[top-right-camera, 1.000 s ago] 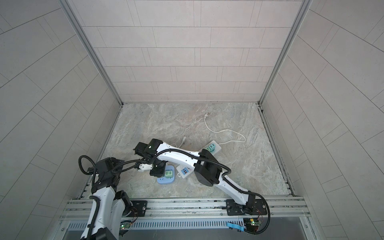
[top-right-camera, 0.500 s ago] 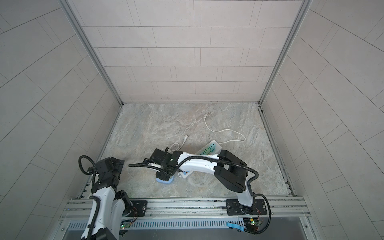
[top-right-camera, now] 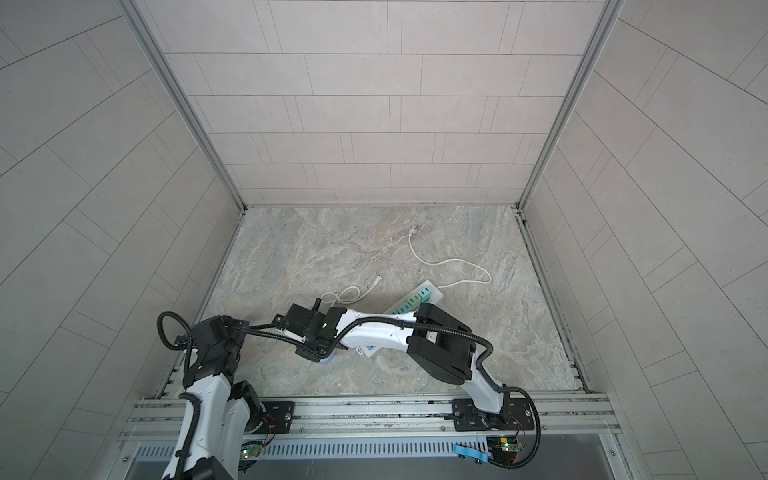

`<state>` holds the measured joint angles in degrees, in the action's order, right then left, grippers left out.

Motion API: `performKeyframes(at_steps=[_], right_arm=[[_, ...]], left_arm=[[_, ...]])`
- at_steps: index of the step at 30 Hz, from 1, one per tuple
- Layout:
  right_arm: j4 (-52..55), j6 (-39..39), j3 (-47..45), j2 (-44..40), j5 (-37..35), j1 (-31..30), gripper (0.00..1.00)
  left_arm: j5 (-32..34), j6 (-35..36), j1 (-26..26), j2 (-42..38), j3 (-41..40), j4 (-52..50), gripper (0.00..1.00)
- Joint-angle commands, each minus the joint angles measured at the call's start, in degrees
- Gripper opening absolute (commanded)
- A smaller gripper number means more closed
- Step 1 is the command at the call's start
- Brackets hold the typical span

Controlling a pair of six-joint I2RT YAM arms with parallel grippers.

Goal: Insert plugs into power strip
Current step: Insert the plug into the socket.

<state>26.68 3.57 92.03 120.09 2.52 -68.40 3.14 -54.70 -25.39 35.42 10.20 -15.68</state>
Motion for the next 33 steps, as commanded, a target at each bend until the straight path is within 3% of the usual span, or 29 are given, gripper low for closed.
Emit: performKeyframes(at_steps=[1, 6, 10, 13, 18, 21, 25, 27, 31, 33], right_arm=[[15.4, 3.6, -0.2, 6.3, -3.6, 1.0, 0.00], [16.4, 6.4, -0.4, 6.3, -1.2, 1.2, 0.00], [12.5, 7.0, 0.0, 3.4, -0.8, 0.8, 0.35], [12.8, 6.6, 4.3, 1.5, -1.9, 0.9, 0.51], [17.6, 5.2, 11.5, -1.4, -3.3, 0.8, 0.56], [18.4, 4.3, 10.3, -6.7, -5.8, 0.9, 0.57], [16.4, 5.7, 2.4, -19.0, -9.5, 2.6, 0.59], [16.1, 7.0, -2.1, -25.1, -14.7, 3.4, 0.59], [15.6, 13.3, -16.4, -38.9, -26.6, 6.4, 0.57], [15.3, 16.9, -24.6, -45.6, -29.0, 9.7, 0.57]], left_arm=[[1.0, -1.1, -0.4, -0.6, -0.7, 0.0, 1.00], [1.1, -1.1, -0.4, -1.0, -0.7, -0.1, 1.00], [1.2, -1.2, -0.4, -1.1, -0.8, -0.2, 1.00], [1.2, -1.2, -0.4, -1.1, -0.8, -0.3, 1.00], [1.2, -1.1, -0.4, -1.1, -0.8, -0.1, 1.00], [1.1, -1.1, -0.4, -1.1, -0.8, -0.1, 1.00], [0.5, -0.7, -0.4, -1.4, -0.8, 0.4, 1.00], [-1.1, 0.2, -0.3, -2.0, -1.1, 1.5, 1.00], [-12.4, 6.8, -0.2, -4.4, -2.2, 9.1, 1.00], [-14.6, 7.8, 0.4, -5.2, -1.6, 9.7, 0.99]])
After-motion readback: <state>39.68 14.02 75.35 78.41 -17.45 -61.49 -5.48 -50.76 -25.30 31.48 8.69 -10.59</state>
